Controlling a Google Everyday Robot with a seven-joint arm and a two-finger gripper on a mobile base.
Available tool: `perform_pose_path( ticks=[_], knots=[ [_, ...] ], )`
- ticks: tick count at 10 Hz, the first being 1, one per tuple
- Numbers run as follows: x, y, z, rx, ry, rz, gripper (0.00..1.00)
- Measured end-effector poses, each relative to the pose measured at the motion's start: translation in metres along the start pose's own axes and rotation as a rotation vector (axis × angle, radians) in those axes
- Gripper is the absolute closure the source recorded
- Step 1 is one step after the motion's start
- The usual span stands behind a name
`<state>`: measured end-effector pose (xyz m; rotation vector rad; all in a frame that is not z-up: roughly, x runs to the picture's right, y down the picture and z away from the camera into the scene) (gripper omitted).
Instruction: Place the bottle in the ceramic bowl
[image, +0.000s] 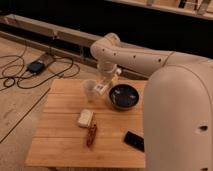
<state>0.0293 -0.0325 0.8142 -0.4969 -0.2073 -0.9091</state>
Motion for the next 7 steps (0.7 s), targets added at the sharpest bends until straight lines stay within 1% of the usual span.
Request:
perform_pose_path(
  ticks=[4,7],
  knots=[
    [0.025,0.030,0.039,-0.002,-0.006,0.082,0.84],
    [0.044,0.043,0.061,-0.007,0.000,0.134,0.83]
  ],
)
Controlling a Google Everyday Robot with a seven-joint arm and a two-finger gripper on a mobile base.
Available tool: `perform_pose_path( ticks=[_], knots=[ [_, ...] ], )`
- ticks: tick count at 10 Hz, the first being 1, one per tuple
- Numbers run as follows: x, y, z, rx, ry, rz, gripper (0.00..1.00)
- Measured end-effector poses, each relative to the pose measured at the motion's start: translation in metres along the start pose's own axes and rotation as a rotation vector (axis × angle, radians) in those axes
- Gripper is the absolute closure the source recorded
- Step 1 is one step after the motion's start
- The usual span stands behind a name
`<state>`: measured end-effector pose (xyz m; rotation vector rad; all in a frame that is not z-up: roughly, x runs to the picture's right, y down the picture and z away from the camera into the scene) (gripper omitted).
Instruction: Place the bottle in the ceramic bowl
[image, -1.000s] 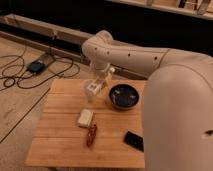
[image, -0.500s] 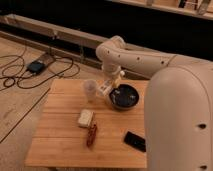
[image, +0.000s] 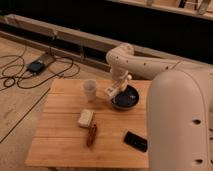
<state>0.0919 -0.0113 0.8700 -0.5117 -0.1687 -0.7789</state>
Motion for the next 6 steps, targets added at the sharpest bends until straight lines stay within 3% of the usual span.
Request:
perform_pose_path(
  ticks=[2,4,6],
  knots=[
    [0.014,0.005,0.009,-0.024,0.012,0.023,0.70],
    [0.029,0.006,0.019,-0.054,0.026,0.042,0.47],
    [0.038,0.006,0.026,-0.070,0.034,0.056,0.33]
  ],
)
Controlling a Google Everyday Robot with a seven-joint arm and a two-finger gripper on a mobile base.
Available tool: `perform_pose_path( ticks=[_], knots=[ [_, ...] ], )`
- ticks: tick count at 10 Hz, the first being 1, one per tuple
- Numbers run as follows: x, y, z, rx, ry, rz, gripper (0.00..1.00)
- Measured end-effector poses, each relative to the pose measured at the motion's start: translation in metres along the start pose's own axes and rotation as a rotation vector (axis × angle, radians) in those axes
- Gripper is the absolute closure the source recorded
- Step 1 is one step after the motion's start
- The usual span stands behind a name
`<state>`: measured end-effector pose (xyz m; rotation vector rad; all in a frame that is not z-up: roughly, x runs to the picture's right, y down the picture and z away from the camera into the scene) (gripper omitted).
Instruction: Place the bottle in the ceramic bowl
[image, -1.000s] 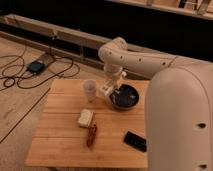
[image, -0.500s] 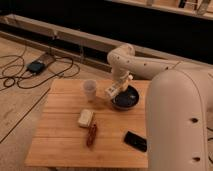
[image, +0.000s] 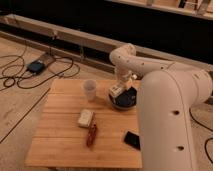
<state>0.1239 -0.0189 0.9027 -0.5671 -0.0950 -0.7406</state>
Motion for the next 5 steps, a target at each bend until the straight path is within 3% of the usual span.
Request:
perform_pose_path(
  ticks=[5],
  knots=[
    [0.005,0.004,0.016,-0.025,-0.015,0.021,0.33]
  ],
)
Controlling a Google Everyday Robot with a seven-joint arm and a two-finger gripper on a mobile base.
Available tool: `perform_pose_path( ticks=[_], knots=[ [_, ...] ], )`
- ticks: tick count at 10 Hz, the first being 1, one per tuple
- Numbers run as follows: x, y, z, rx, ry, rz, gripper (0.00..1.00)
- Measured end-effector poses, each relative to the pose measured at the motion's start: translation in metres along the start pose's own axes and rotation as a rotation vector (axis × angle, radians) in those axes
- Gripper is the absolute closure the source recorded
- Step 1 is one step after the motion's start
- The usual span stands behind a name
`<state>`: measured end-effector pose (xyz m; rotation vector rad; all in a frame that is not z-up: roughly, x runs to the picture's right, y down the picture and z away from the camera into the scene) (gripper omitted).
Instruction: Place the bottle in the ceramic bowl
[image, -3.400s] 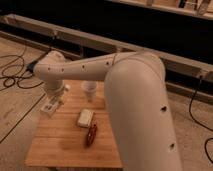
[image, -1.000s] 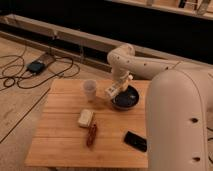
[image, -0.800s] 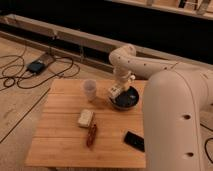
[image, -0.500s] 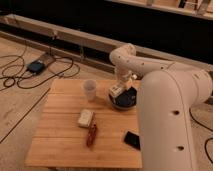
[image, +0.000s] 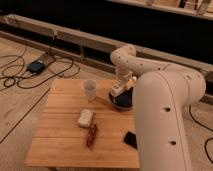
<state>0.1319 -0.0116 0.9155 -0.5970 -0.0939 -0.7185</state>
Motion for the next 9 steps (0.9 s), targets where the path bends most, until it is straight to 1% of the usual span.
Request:
perform_pose_path(
  ticks=[2,9],
  knots=[
    [0.0015,0.0081,-0.0010,-0.005,0.000,0.014,0.33],
    [0.0017,0.0072,-0.0021,0.001,0.002,0.017,0.33]
  ],
)
